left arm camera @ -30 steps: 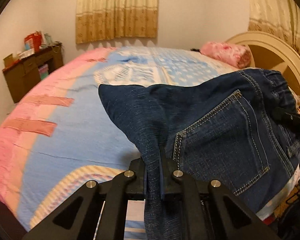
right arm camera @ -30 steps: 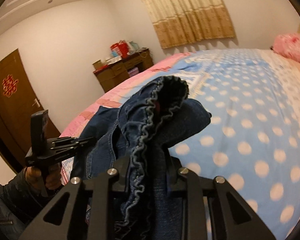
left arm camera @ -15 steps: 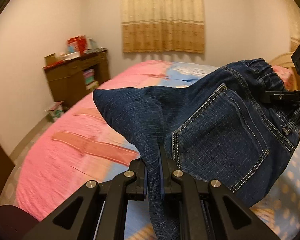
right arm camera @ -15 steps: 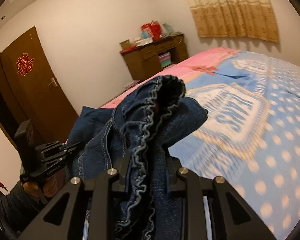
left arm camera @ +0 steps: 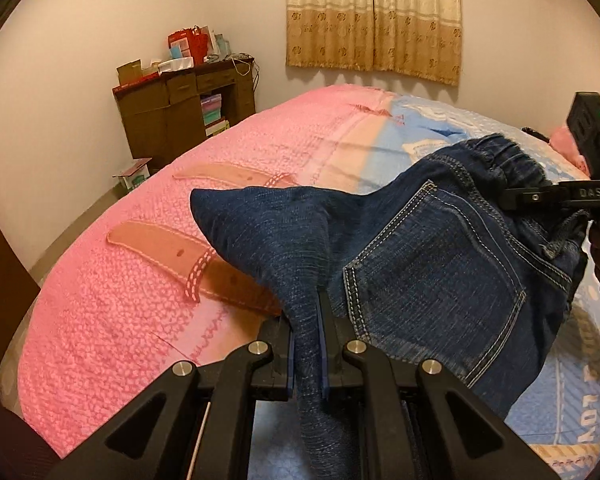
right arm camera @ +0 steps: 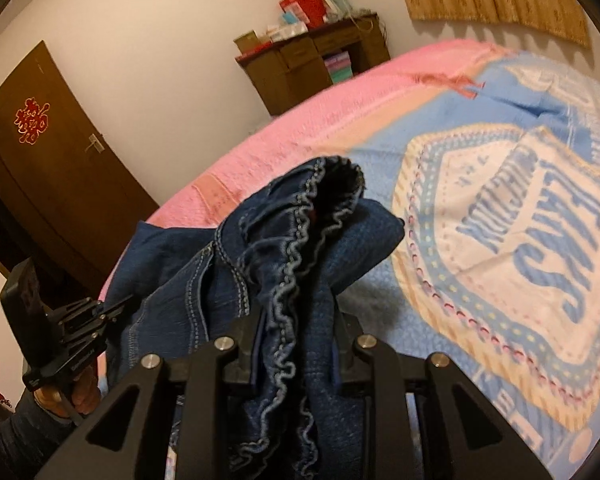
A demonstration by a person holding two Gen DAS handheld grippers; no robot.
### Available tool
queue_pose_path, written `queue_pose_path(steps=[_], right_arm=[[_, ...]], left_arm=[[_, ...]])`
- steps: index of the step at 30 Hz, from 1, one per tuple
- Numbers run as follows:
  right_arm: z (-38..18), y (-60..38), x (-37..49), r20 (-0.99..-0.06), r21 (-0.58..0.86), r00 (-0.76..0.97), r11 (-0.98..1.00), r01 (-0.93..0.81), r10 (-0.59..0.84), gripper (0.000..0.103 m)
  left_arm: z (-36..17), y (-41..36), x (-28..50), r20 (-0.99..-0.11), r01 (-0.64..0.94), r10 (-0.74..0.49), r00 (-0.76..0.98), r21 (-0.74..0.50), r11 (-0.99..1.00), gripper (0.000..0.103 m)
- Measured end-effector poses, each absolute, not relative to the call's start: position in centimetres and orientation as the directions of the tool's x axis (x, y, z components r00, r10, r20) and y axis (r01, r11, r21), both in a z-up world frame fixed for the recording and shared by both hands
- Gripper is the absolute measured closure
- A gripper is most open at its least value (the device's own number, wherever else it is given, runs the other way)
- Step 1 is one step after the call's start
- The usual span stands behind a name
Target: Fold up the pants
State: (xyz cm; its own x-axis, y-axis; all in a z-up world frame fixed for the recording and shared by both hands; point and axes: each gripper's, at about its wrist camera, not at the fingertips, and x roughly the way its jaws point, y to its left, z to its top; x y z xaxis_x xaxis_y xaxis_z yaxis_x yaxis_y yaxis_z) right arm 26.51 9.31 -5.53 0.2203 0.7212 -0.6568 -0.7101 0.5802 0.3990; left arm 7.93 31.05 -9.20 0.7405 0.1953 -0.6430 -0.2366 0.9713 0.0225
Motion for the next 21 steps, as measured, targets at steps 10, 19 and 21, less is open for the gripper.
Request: queue_pose_path(steps=[10, 19, 21], right_arm=[[-11.3, 8.9, 29.8, -0.699, 0.466, 0.171, 0.623, -0.628, 0.694, 0.067], [-10.6, 9.5, 28.9, -0.737, 0.388, 0.234, 0.680, -0.622, 0.634, 0.056], [-10.8, 9.4, 29.1, -0.748, 0.371, 0.252, 0.703, -0.607, 0.613, 0.047]], left_arm=[[-11.4, 29.5, 8.8, -0.612, -0.247, 0.274, 0.742, 0.131, 0.960, 0.091], [-11.5, 29.0, 8.6, -0.611, -0.266, 0.298, 0.733, 0.145, 0.953, 0.087], [-11.5, 29.0, 8.6, -0.614, -0.265, 0.295, 0.732, 0.143, 0.954, 0.086]])
